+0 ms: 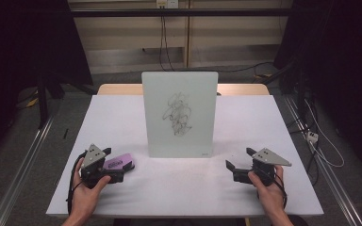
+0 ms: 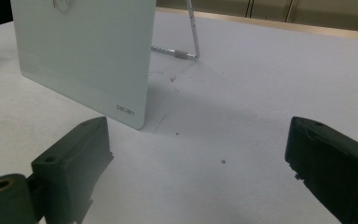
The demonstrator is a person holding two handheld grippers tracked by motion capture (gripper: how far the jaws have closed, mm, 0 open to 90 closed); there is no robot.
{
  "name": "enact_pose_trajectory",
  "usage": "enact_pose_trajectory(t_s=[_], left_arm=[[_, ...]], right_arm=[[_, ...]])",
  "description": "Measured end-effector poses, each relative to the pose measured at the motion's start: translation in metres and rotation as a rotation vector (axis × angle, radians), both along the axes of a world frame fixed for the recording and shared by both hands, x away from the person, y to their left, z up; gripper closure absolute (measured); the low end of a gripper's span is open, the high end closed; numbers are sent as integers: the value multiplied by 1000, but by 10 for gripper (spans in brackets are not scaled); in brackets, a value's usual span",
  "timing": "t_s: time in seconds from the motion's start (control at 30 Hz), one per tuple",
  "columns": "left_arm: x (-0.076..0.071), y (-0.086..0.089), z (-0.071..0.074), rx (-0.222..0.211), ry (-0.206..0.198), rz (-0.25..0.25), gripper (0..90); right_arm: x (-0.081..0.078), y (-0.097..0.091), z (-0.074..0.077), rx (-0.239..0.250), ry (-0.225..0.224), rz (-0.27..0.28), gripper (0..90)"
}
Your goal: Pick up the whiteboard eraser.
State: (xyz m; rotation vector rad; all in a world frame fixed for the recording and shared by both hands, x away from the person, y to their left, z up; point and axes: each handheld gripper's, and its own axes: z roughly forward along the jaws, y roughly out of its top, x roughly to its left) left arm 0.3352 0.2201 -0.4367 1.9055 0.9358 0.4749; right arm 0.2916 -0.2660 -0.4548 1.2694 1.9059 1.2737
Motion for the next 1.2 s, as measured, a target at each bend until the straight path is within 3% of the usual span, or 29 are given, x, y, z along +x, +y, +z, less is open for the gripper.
enact_pose_trajectory(t_s=[0.33,0.5,0.63,0.83,0.87,1.2], left_arm=[[4,1,2,9,11,-20,64],[6,1,2,26,-3,-2,72],[9,1,4,-9,20,-18,80],[15,5,7,-9,29,-43,73],[16,5,8,-7,48,-46,73],[20,3,12,33,78,-82,73]], right_arm=[[0,-1,0,-1,0,0,62],[0,0,0,0,4,5,62],[1,1,-1,2,0,8,62],[2,2,-1,-12,1,17,62],[2,2,-1,-13,2,17,62],[2,3,-1,-16,4,22,62]])
